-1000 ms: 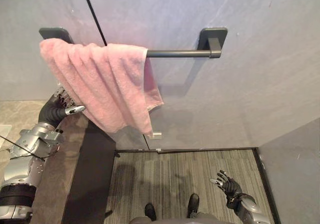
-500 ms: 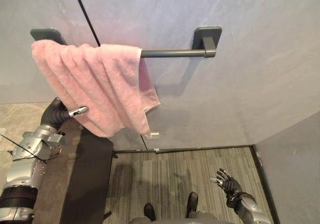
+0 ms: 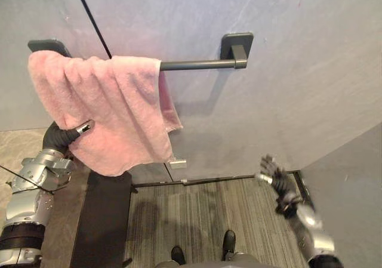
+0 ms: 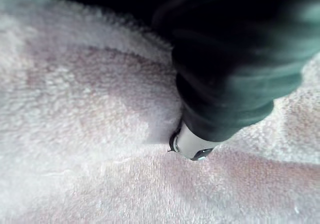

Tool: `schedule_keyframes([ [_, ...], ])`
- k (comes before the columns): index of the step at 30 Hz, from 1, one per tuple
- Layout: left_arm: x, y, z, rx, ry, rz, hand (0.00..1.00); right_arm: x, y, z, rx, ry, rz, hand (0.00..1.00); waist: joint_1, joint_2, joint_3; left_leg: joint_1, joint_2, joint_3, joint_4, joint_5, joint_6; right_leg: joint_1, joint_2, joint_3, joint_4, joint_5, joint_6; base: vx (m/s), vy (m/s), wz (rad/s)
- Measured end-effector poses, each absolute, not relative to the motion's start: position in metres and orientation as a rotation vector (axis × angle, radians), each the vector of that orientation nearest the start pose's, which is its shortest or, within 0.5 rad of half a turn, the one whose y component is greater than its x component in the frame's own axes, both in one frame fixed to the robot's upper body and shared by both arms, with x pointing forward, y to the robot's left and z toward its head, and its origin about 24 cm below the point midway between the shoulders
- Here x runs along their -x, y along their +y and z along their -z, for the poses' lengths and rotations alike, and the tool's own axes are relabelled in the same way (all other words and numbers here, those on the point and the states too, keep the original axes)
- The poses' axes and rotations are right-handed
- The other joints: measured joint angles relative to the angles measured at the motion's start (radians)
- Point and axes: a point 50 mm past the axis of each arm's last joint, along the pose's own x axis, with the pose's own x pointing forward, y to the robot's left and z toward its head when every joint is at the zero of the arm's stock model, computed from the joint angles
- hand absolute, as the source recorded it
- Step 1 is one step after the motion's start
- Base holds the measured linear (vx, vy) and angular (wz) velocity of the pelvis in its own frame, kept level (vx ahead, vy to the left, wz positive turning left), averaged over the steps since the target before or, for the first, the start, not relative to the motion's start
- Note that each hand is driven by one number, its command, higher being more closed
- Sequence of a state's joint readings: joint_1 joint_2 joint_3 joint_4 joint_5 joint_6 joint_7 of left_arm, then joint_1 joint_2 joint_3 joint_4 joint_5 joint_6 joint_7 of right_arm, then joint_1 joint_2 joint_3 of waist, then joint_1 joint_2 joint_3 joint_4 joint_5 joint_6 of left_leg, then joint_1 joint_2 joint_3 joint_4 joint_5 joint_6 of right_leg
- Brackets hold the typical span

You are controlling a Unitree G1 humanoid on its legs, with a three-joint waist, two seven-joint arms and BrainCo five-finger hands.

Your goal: Organize washtable

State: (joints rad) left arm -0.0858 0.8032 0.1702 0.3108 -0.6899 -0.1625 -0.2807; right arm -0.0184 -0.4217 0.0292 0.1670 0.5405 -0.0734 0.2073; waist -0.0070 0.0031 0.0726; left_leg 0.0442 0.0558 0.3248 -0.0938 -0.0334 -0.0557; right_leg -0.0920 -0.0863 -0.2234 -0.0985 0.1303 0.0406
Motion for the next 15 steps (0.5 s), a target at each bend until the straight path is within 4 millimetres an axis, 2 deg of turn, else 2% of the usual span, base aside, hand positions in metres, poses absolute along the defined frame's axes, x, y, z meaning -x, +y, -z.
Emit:
schedule_keyframes([
  [1,-0.256,0.343,-0.120,-0.116,-0.115,-0.027,1.00,-0.265,-0.222,-0.060,-0.081,-0.018,-0.228,0.00,0.007,0.000,0.000,0.003,0.002,0.011,0.000,-0.001,-0.002,0.000,0.003,0.012,0.000,0.003,-0.002,-0.05,-0.009,-0.24],
  [2,-0.256,0.343,-0.120,-0.116,-0.116,-0.026,1.00,-0.269,-0.218,-0.073,-0.063,-0.056,-0.265,0.00,0.011,0.000,0.000,0.002,0.002,0.013,0.000,-0.002,-0.002,0.000,0.004,0.015,0.000,0.004,-0.003,-0.06,-0.015,-0.23],
  [4,-0.256,0.342,-0.121,-0.119,-0.120,-0.018,1.00,-0.276,-0.198,-0.119,0.005,-0.211,-0.428,0.00,0.020,0.000,0.000,0.004,0.009,0.029,0.000,-0.003,-0.005,-0.003,0.013,0.031,0.000,0.007,-0.008,-0.06,-0.024,-0.18],
  [7,-0.257,0.341,-0.122,-0.127,-0.121,-0.013,1.00,-0.282,-0.174,-0.157,0.056,-0.349,-0.558,0.00,0.019,0.000,-0.001,0.004,0.014,0.034,0.006,-0.003,-0.005,-0.005,0.017,0.035,0.000,0.009,-0.010,-0.03,-0.026,-0.07],
  [11,-0.262,0.339,-0.128,-0.143,-0.140,-0.008,1.00,-0.288,-0.148,-0.173,0.076,-0.385,-0.682,0.00,0.023,0.000,-0.001,-0.003,0.015,0.033,0.024,-0.004,-0.007,-0.009,0.015,0.036,0.000,0.016,-0.018,-0.02,-0.006,0.00],
  [15,-0.268,0.336,-0.135,-0.150,-0.166,-0.002,1.00,-0.295,-0.128,-0.178,0.056,-0.364,-0.767,0.00,0.027,0.000,-0.001,-0.016,0.016,0.030,0.035,-0.004,-0.007,-0.010,0.014,0.037,-0.001,0.027,-0.024,-0.06,-0.006,0.01],
])
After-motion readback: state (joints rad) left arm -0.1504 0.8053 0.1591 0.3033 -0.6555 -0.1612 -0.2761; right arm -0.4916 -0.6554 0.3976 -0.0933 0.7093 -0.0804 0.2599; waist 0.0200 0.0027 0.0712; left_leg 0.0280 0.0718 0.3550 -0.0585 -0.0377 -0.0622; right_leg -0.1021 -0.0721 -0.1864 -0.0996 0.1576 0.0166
